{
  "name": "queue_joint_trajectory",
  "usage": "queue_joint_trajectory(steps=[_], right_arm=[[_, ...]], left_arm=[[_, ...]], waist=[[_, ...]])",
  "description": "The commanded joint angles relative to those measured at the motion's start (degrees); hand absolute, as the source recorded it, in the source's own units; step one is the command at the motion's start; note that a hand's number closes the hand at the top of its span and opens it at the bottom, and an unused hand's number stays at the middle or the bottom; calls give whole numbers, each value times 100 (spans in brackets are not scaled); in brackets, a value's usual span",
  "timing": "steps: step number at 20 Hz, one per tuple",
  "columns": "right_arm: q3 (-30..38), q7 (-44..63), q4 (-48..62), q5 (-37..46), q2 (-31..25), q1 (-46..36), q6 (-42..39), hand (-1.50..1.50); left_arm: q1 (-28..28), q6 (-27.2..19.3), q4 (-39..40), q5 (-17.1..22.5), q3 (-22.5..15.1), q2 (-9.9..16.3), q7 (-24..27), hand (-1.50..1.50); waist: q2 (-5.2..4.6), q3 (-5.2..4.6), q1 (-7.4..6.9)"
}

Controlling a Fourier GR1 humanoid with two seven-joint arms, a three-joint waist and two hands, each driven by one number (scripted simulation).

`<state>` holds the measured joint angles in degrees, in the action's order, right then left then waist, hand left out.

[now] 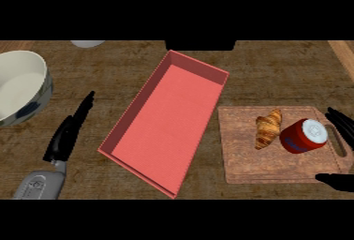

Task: Pick the can from the cutting board and place it in the cardboard box

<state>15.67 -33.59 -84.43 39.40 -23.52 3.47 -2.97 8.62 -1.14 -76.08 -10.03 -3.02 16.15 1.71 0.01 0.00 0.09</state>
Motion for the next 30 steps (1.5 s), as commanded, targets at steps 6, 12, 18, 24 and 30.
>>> queue_joint_trajectory(steps=[6,12,18,24,30], right_arm=[[-213,10,23,230,284,-26,-91,-150],[-454,120,903,618,560,-739,378,-150],[-236,-471,1670,473,278,-980,358,-150],[-398,-368,1244,983,594,-1109,1365,150],[-94,-941,1422,689,723,-986,2034,150]], left_arm=[[-278,161,-67,-255,199,-180,163,0],[244,152,216,-419,282,-359,-49,0],[-218,283,-214,-478,310,-343,47,0],[60,314,9,-477,352,-397,9,0],[-342,221,-333,-585,330,-448,51,0]], waist=[[2,-1,-2],[-3,0,-9],[-3,1,-26],[-2,1,-10],[3,2,-18]])
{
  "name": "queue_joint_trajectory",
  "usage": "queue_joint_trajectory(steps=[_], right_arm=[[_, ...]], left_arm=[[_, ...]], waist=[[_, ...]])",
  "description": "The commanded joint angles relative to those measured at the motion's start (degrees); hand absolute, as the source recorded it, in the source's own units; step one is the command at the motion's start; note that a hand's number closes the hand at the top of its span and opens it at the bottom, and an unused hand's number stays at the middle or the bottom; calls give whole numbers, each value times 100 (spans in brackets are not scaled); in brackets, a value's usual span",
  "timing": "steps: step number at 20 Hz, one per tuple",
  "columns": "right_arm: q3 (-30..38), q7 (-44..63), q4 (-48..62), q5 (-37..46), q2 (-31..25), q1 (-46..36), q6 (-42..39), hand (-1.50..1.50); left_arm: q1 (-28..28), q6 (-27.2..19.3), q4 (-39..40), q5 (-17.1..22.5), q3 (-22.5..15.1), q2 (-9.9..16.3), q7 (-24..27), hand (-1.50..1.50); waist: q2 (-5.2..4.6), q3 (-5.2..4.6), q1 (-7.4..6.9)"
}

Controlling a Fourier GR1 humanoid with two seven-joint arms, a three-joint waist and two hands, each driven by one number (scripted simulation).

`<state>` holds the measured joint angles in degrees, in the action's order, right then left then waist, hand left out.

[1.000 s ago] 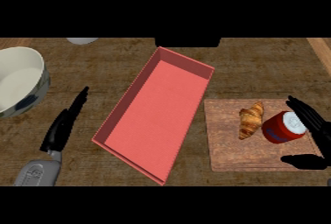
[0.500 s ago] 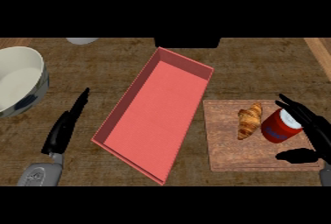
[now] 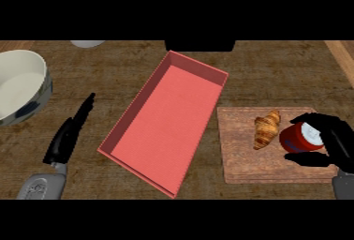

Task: Pick the can from the cutting board and place it in the cardboard box

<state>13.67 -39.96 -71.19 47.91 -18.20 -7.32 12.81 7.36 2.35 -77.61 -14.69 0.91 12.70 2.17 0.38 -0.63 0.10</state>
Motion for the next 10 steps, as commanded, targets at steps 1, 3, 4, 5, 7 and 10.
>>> queue_joint_trajectory(steps=[1,3,4,5,7,10], right_arm=[[157,-100,68,-153,78,-120,334,150],[227,-298,159,-253,206,14,626,150],[204,-205,-222,-264,269,287,631,150],[-572,1274,-363,958,1035,-6,920,150],[-863,1962,-148,1492,1373,-127,686,150],[-954,2318,-72,1748,1451,-53,204,150]], left_arm=[[43,-194,-233,-176,-174,-292,-324,0],[100,160,-58,102,205,82,-103,0],[392,23,234,-29,173,-20,-181,0],[217,35,-96,-19,10,-98,-377,0],[124,142,-21,-89,-60,46,-26,0],[270,164,-94,-95,-145,-19,-53,0]], waist=[[-36,64,-14],[-38,64,-8],[-37,62,22],[-29,53,-32],[-83,-4,-308],[-217,-71,-563]])
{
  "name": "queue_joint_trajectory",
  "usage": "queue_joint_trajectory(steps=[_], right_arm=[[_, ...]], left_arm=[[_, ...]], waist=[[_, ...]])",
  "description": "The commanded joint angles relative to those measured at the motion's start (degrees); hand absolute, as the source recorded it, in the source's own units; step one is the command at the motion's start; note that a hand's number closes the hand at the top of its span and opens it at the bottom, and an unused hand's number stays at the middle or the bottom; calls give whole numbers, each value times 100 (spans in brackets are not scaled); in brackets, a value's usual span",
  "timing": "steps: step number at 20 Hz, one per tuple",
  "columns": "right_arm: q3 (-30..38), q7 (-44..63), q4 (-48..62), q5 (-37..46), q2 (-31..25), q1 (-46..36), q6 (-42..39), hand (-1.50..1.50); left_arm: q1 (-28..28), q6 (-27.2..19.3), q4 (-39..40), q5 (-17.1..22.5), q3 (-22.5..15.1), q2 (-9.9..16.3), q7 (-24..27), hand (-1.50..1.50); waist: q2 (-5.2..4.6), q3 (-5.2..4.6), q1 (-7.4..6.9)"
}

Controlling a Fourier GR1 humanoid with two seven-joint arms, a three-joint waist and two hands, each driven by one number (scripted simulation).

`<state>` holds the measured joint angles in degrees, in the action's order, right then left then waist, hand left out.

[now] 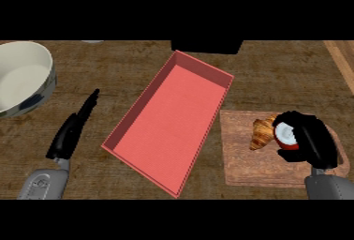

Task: Pick the can from the cutting board and place it in the cardboard box

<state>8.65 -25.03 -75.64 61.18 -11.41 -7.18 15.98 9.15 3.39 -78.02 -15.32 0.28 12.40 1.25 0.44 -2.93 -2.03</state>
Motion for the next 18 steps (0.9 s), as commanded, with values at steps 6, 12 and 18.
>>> queue_joint_trajectory(steps=[6,12,18], right_arm=[[-762,2211,-51,1495,1098,-426,-634,150],[-1248,3899,-457,2173,1121,-1251,-1079,150],[-1715,5907,-663,2783,1136,-2176,-1545,150]], left_arm=[[127,134,2,-60,-182,-16,19,0],[206,187,66,-76,-301,-111,-8,0],[202,200,181,-124,-369,-145,-19,0]], waist=[[-150,171,-521],[-31,193,-618],[47,199,-623]])
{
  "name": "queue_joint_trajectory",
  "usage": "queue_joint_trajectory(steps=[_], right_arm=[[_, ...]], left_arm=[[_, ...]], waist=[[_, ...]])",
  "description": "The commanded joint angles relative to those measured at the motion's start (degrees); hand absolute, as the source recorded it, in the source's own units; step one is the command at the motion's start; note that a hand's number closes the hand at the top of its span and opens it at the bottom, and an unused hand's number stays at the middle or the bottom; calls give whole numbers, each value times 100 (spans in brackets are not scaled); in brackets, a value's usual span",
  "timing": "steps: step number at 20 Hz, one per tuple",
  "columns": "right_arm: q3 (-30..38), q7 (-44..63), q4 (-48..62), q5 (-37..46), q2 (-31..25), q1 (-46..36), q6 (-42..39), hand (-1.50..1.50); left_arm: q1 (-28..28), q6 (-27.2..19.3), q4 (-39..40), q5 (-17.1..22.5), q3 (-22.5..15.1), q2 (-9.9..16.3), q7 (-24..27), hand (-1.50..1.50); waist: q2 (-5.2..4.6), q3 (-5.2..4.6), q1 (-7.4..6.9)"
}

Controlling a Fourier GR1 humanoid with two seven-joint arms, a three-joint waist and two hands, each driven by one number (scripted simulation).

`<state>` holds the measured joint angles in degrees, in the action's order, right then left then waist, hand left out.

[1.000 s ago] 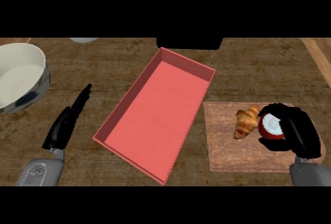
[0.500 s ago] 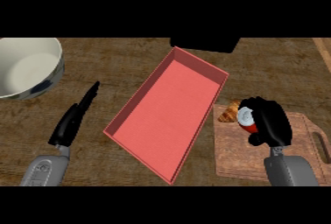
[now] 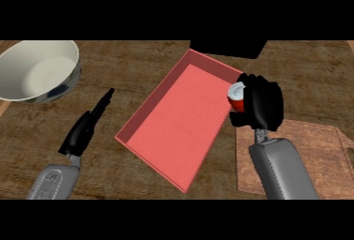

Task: Pick the can from the cutting board and place it in the cardboard box

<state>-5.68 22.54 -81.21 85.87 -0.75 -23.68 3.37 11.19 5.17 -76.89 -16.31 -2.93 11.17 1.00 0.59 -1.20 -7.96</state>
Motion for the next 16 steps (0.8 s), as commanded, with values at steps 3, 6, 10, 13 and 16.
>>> queue_joint_trajectory(steps=[3,6,10,13,16], right_arm=[[-534,2212,-115,489,73,-1008,-698,150],[-808,3302,-86,576,74,-1582,-1168,150],[-1157,4763,-48,480,75,-2453,-1819,150],[-1383,5492,119,210,74,-2792,-2100,150],[-1431,5904,237,-82,73,-3106,-2405,150]], left_arm=[[59,59,70,-10,-62,-34,-36,0],[65,20,124,-43,-134,-134,-10,0],[102,-57,157,-75,-119,-162,29,0],[279,1,281,-5,27,-57,24,0],[161,-43,215,-26,-29,-131,-11,0]], waist=[[42,42,-61],[13,53,-82],[-10,69,-78],[-61,77,-23],[-25,88,68]])
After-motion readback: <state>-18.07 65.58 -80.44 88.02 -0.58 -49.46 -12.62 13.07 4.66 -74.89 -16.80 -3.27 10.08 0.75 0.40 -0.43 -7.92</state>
